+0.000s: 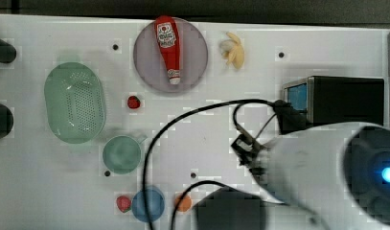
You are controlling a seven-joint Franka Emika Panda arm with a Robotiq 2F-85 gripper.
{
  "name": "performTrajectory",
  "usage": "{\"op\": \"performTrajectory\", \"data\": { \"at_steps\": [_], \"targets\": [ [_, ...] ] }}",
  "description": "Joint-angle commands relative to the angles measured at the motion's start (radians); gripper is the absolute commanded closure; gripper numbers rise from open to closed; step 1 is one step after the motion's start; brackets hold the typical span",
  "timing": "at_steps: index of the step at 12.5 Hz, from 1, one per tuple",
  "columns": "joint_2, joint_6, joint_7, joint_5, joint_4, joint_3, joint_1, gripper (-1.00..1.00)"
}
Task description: Flap open oven.
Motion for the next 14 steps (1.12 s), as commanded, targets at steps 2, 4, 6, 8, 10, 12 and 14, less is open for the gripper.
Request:
{"op": "performTrajectory", "data": {
  "at_steps": [2,4,6,8,10,12,14],
  "targets": [
    [0.085,0.106,-0.457,-0.01,-0.009,-0.098,-0.024,0.65],
    [0.134,0.198,-0.634,-0.027,-0.019,-0.142,-0.029,0.65],
    [0.189,0.31,-0.772,-0.03,-0.035,-0.185,-0.03,0.65],
    [0.243,0.421,-0.873,-0.038,-0.056,-0.218,-0.031,0.65],
    [0.293,0.514,-0.9,-0.038,-0.088,-0.243,-0.032,0.65],
    [0.335,0.594,-0.899,-0.038,-0.126,-0.259,-0.032,0.65],
    [0.366,0.683,-0.901,-0.038,-0.171,-0.263,-0.032,0.65]
  ]
}}
